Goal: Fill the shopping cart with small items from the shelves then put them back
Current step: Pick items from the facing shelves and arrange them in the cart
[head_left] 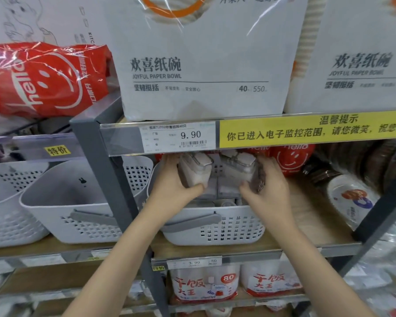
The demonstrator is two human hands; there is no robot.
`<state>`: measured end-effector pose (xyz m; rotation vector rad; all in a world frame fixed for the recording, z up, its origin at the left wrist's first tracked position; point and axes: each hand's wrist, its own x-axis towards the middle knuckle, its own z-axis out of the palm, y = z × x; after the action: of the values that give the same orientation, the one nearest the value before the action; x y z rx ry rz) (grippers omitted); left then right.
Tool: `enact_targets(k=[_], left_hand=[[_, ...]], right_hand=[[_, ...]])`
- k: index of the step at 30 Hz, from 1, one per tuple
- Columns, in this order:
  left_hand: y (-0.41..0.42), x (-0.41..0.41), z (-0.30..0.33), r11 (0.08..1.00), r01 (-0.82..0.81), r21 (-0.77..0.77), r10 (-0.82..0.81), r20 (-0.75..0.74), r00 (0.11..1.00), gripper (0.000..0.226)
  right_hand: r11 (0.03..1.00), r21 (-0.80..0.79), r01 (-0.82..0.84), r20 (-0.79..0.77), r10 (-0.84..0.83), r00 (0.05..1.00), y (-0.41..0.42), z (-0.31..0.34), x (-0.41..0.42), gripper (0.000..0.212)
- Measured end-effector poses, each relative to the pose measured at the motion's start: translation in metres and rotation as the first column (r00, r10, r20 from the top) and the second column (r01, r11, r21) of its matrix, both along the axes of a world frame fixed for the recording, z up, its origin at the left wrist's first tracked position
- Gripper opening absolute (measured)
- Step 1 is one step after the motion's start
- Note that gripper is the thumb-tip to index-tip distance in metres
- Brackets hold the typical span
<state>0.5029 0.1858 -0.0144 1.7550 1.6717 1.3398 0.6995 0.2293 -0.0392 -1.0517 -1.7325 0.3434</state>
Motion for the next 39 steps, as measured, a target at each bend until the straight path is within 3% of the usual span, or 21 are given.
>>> enact_targets(k=[8, 13, 17, 22, 26, 30, 31, 34, 39], left_hand=[[-0.069, -0.009, 0.001, 0.996, 0.077, 0.050, -0.085, 0.169, 0.982, 0.069], [-0.115, -0.035, -0.006, 0.994, 0.105, -0.008, -0.099, 0.272, 0.957, 0.070], [-0.165, -0.078, -0.017, 0.997, 0.030, -0.070, 0.001, 0.399, 0.917, 0.070], [-0.249, -0.145, -0.039, 0.957, -0.186, -0.222, 0.287, 0.645, 0.709, 0.054], [-0.332, -0.191, -0.049, 0.898, -0.299, -0.324, 0.439, 0.726, 0.530, 0.082], [-0.413, -0.223, -0.051, 0.836, -0.401, -0.375, 0.502, 0.818, 0.283, 0.096], [-0.432, -0.230, -0.053, 0.815, -0.437, -0.379, 0.505, 0.835, 0.217, 0.090], [-0.487, -0.247, -0.063, 0.721, -0.575, -0.387, 0.518, 0.852, 0.076, 0.062], [-0.565, -0.282, -0.084, 0.483, -0.776, -0.407, 0.571, 0.818, -0.074, 0.097]], right_hand=[[0.970, 0.024, -0.244, -0.150, 0.244, 0.958, -0.053, 0.016, -0.017, 0.066], [0.918, -0.075, -0.390, -0.279, 0.357, 0.892, -0.100, 0.017, -0.048, 0.060], [0.823, -0.187, -0.535, -0.356, 0.451, 0.818, -0.131, 0.012, -0.099, 0.053], [0.604, -0.325, -0.728, -0.481, 0.558, 0.677, -0.174, -0.002, -0.185, 0.045], [0.410, -0.406, -0.817, -0.501, 0.648, 0.574, -0.221, -0.016, -0.257, 0.042], [0.218, -0.466, -0.857, -0.524, 0.713, 0.466, -0.279, -0.031, -0.329, 0.039], [0.169, -0.484, -0.859, -0.527, 0.727, 0.440, -0.295, -0.035, -0.346, 0.038], [0.034, -0.538, -0.843, -0.538, 0.756, 0.373, -0.343, -0.048, -0.395, 0.037], [-0.148, -0.592, -0.793, -0.556, 0.787, 0.268, -0.408, -0.063, -0.459, 0.039]])
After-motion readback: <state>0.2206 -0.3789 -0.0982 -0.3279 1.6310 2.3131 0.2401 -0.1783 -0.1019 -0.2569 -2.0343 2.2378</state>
